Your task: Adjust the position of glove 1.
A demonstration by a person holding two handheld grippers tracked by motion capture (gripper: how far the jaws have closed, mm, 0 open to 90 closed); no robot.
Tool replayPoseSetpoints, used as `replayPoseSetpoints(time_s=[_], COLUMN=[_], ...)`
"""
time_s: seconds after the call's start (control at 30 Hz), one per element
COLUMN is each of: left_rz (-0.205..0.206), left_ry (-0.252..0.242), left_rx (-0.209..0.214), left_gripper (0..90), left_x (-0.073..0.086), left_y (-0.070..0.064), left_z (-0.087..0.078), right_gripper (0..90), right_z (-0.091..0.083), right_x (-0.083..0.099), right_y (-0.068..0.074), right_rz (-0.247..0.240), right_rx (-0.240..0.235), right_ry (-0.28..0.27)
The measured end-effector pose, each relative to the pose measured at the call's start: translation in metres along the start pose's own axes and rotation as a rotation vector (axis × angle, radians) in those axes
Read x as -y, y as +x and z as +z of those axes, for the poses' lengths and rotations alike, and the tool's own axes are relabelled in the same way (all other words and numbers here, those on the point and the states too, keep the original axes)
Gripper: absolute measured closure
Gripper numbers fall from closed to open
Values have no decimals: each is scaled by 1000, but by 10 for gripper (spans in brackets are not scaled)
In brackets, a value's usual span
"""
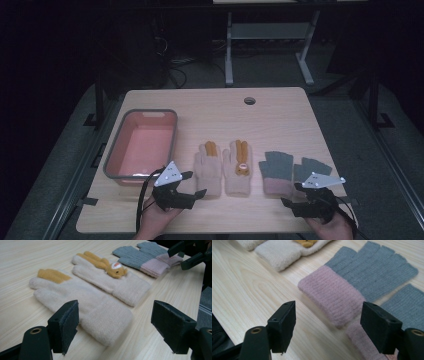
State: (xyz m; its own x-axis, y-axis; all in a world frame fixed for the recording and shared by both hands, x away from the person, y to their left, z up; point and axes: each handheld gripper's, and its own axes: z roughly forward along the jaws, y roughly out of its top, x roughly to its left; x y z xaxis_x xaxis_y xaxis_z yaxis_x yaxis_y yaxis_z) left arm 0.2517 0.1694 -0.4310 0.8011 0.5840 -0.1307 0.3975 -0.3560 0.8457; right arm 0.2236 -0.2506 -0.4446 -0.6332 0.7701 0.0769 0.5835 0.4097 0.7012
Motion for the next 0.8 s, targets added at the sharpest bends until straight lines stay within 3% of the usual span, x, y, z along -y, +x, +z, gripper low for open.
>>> replayPoseSetpoints(time_s=[0.1,0.2,0.57,0.8], left_rz=[3,-20,-23,-20], left_ry=[-1,-11,-22,-23], left_rx=[1,14,14,10], left_gripper=[220,220,220,220], left_x=[0,1,2,1], left_y=[0,1,1,1], left_z=[0,-2,-5,-6], right_gripper=[262,244,225,219], right_z=[0,4,6,12], right_x=[-2,-5,-33,-47], right_y=[1,0,4,3], right_rz=[-3,12,-52,-69], right_rx=[-6,-17,-50,-66], right_ry=[4,32,21,53])
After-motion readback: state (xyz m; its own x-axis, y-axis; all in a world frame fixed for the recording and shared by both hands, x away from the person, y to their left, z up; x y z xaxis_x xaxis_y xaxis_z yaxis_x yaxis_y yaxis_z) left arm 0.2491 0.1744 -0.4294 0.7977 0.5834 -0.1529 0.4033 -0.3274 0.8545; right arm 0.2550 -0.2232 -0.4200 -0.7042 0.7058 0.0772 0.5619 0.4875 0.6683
